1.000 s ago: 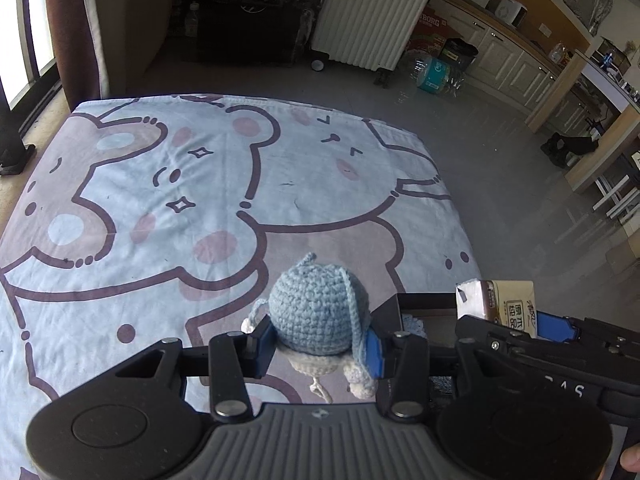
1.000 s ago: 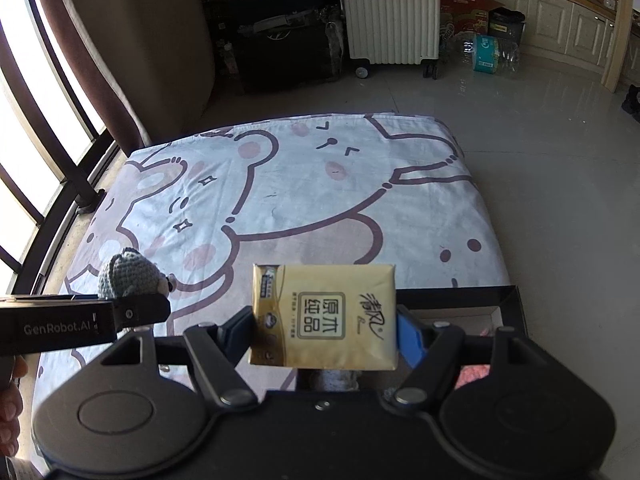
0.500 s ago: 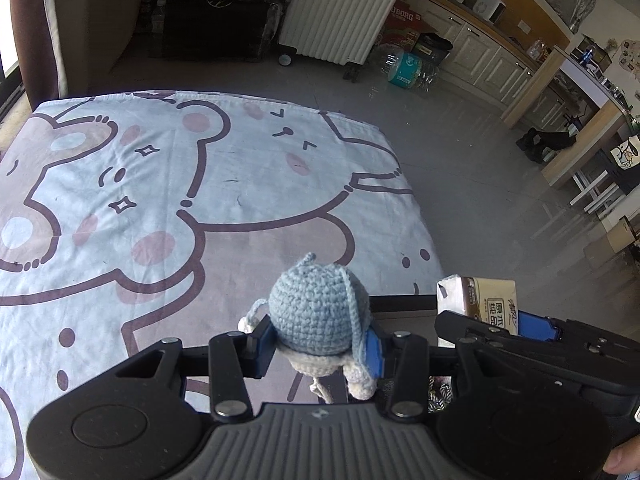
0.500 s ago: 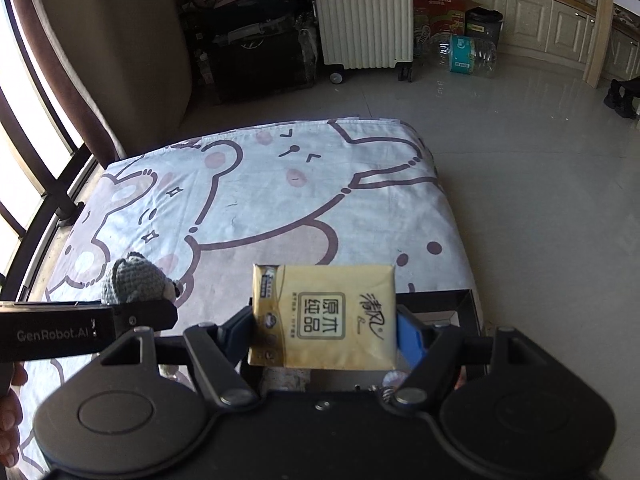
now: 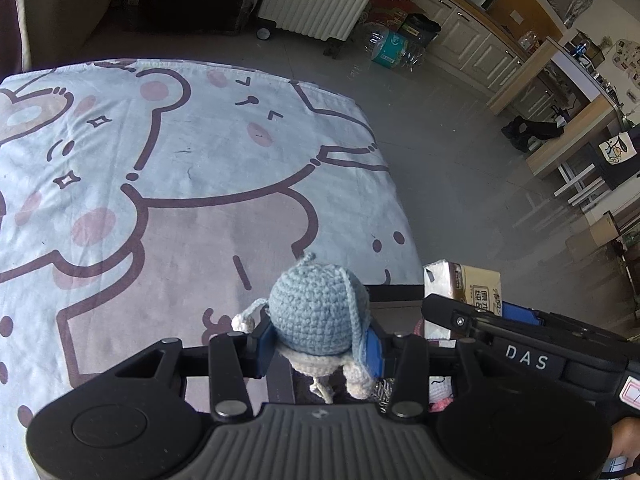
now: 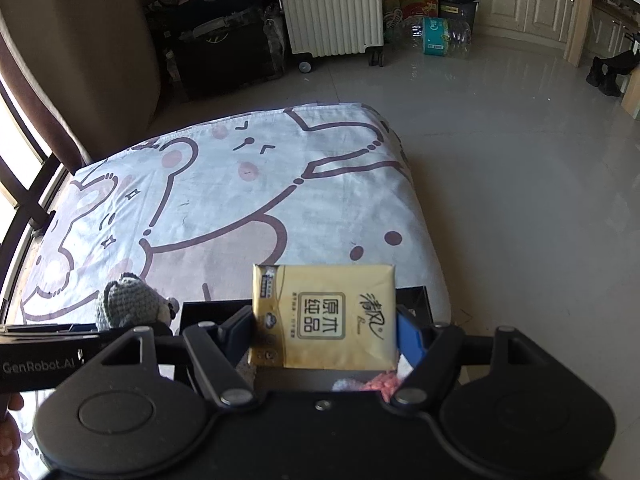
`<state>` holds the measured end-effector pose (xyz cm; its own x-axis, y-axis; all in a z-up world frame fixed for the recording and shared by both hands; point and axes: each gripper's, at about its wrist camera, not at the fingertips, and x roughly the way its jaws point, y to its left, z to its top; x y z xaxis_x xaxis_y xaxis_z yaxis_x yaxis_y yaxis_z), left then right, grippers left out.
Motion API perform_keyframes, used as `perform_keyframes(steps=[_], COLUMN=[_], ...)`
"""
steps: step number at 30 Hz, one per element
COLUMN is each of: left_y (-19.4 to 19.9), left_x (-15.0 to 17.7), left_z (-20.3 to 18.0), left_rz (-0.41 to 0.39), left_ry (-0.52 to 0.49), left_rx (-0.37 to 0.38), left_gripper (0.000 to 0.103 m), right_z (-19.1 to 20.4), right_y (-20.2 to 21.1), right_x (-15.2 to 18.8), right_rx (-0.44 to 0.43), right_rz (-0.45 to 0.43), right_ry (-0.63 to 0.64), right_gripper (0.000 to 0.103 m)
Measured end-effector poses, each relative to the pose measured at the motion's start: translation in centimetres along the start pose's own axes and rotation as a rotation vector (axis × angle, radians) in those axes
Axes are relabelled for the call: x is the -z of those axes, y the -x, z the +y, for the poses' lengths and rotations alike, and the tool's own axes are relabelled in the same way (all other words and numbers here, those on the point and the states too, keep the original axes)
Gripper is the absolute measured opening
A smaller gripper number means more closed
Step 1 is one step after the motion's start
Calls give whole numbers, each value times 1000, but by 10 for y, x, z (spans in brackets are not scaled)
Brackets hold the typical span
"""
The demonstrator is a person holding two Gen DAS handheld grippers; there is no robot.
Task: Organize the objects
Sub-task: 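Lift the mouse and tissue pack and carry both grippers toward the black box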
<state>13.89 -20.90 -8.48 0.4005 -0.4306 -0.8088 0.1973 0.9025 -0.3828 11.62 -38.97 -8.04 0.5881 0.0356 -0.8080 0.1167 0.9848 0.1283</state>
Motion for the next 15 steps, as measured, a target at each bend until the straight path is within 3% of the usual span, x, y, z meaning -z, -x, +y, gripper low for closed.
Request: perform_keyframes(steps=[5, 15], left_y=[-14, -26], left_x=[0, -5], left_z=[-1, 6], left_rz=[37, 53], left_ry=[36, 89], left_rx=[28, 14], left_gripper=[45, 45], right_z=[-12, -23], right_y=[-10, -34], right_x=[-3, 5], right_rx=[-25, -86], right_rz=[1, 45], right_ry=[-22, -13], right_gripper=[73, 73])
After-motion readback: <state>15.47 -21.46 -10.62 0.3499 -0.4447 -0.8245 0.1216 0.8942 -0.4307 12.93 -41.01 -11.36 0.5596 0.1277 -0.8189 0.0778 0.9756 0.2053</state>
